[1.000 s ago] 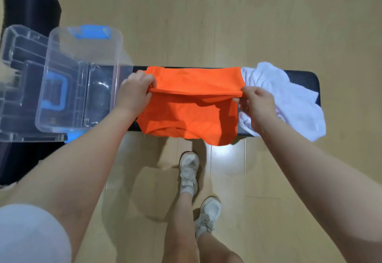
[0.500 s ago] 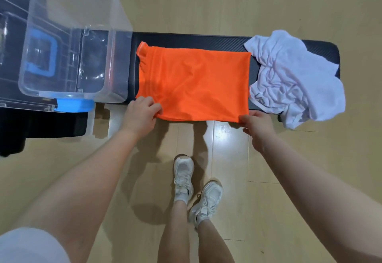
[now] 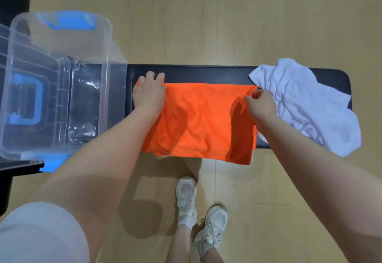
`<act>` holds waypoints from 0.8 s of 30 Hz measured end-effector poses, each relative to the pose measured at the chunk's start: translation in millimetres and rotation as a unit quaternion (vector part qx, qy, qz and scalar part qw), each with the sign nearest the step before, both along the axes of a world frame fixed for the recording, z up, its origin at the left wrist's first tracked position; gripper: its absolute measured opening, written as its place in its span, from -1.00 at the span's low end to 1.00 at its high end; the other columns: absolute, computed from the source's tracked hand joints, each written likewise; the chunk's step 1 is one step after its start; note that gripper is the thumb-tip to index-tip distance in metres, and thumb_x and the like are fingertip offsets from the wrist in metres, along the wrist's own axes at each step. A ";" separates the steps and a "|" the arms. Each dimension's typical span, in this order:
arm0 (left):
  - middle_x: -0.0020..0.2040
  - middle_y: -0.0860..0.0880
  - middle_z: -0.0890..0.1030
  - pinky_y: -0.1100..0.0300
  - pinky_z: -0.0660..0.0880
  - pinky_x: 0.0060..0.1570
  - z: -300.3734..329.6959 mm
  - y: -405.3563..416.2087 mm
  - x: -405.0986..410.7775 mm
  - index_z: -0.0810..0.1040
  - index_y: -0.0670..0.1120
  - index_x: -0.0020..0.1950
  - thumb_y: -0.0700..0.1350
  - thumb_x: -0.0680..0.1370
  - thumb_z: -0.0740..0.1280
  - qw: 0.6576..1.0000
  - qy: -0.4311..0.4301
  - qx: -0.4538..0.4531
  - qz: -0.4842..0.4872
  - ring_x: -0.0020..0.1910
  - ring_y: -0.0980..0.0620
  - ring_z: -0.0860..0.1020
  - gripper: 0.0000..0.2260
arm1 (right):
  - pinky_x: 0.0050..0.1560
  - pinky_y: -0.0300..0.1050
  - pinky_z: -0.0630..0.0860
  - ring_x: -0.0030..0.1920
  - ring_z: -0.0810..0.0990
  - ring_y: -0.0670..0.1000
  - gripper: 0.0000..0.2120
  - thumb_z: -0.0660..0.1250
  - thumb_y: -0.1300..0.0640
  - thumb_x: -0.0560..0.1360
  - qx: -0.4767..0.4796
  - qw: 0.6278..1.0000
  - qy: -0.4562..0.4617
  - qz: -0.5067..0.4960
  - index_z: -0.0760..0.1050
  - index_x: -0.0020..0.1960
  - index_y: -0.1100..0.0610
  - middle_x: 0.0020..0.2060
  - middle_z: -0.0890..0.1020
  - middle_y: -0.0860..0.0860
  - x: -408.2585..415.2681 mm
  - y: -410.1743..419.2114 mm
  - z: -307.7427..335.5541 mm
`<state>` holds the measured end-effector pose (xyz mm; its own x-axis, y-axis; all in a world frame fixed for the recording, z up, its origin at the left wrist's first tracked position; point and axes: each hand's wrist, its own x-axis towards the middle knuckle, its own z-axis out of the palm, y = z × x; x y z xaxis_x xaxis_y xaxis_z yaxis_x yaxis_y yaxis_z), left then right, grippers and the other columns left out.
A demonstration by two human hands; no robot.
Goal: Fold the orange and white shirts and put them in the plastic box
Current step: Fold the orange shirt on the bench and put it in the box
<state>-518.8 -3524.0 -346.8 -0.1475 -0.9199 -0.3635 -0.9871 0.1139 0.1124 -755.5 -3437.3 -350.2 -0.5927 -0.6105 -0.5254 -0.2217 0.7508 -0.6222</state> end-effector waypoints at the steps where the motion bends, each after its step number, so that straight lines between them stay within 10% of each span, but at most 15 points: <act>1: 0.27 -0.21 0.39 -0.08 0.35 0.13 -2.4 -6.8 0.0 0.38 -0.15 0.31 -0.08 0.62 0.12 1.000 -0.016 0.002 -0.003 0.24 -0.23 0.35 -0.70 | -0.45 -0.29 0.32 -0.42 0.35 -0.07 -0.84 0.28 0.15 0.46 0.004 1.000 -0.016 -0.018 0.33 -0.26 0.06 -0.41 0.38 -0.02 -2.6 -8.4 -5.1; 15: 0.22 -0.20 0.50 0.13 0.37 0.09 -11.3 -91.1 -21.6 0.53 -0.18 0.15 -0.15 0.57 0.21 0.962 0.184 -0.031 0.200 0.18 -0.14 0.47 -0.78 | -0.61 -0.35 0.20 -0.50 0.28 -0.11 -0.68 0.21 0.21 0.54 -0.016 0.994 -0.040 -0.102 0.27 -0.36 0.05 -0.46 0.31 -0.01 -41.9 -89.7 -5.3; 21: 0.23 -0.27 0.53 0.04 0.41 0.17 -13.4 -102.8 -16.8 0.49 -0.31 0.22 0.00 0.53 0.31 0.946 0.135 0.073 0.286 0.24 -0.22 0.48 -0.58 | -0.67 -0.36 0.15 -0.53 0.25 -0.12 -0.66 0.26 0.18 0.53 -0.017 0.993 -0.057 -0.102 0.24 -0.37 0.08 -0.46 0.29 0.02 -38.1 -92.2 -15.5; 24: 0.12 -0.18 0.61 0.07 0.51 0.01 -11.7 -110.0 -11.3 0.55 -0.22 0.17 -0.01 0.51 0.27 0.872 0.273 0.100 0.393 0.13 -0.16 0.56 -0.65 | -0.53 -0.29 0.22 -0.43 0.25 -0.08 -0.67 0.23 0.15 0.55 0.006 0.994 -0.054 -0.093 0.23 -0.35 0.08 -0.42 0.30 0.01 -41.1 -95.5 -13.3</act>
<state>-530.1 -3634.0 -358.5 0.2996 -0.7412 -0.6007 -0.5437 -0.6500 0.5309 -796.7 -3532.8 -363.5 -0.6346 -0.4892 -0.5983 -0.0108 0.7797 -0.6260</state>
